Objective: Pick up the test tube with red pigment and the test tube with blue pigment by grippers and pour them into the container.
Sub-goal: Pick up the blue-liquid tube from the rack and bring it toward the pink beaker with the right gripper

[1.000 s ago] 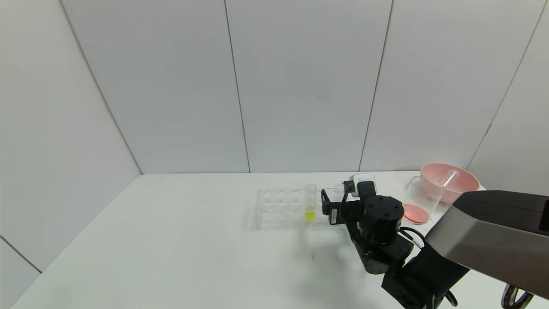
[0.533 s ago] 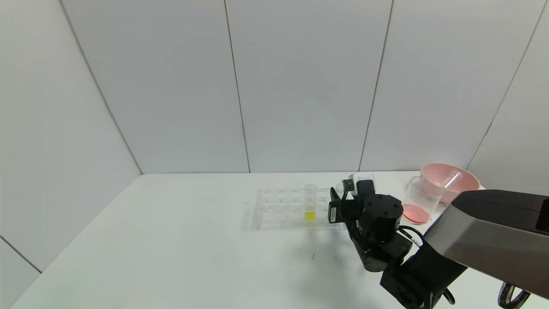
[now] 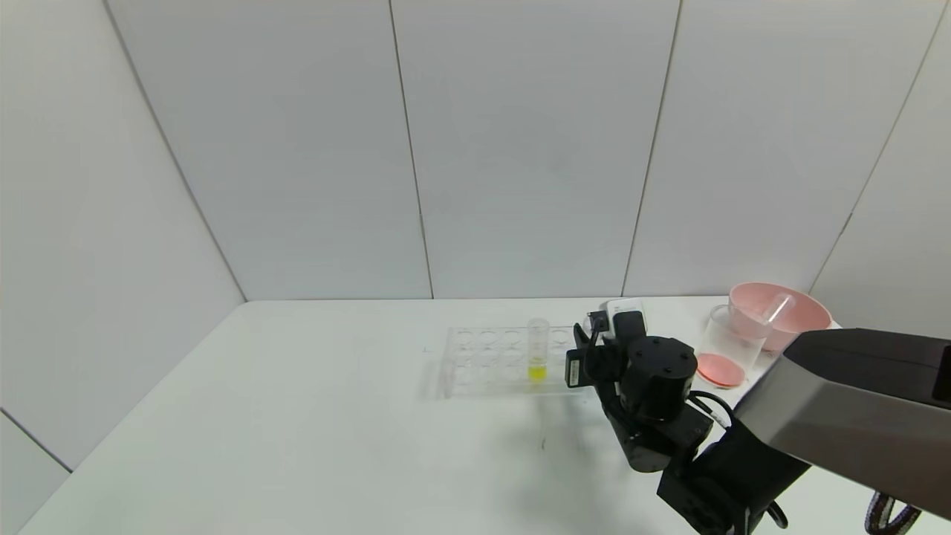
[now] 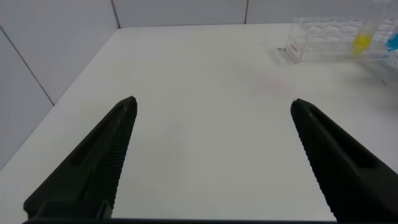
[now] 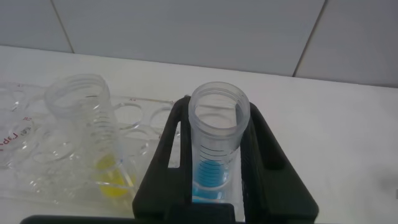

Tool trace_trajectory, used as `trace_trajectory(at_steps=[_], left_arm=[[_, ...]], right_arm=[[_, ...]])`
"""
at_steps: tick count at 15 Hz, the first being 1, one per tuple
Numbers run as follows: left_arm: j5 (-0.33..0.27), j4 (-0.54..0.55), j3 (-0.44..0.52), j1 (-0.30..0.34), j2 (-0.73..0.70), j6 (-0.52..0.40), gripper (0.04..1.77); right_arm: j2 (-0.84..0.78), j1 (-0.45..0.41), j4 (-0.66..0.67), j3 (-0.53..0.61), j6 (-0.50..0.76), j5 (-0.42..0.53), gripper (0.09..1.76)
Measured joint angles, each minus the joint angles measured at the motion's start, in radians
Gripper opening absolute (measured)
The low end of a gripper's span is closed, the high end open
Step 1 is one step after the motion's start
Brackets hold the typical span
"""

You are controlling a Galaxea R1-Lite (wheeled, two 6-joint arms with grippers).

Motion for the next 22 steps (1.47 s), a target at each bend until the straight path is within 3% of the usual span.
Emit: trace_trajectory(at_steps=[16,19,22], left_arm=[[0.000,0.000,0.000,0.000,0.000,0.000,1.76],[0.000,0.000,0.000,0.000,0.000,0.000,1.76],[0.000,0.000,0.000,0.000,0.000,0.000,1.76]], right_arm=[[-0.184,0.027,0.029,0.042,-0.076,-0.009,0.50],[-0.240,0.028,0.029,0.115,-0.076,0.016,0.50],[-0.333,0.010,0.031,0.237,-0.072,0.107,0.50]])
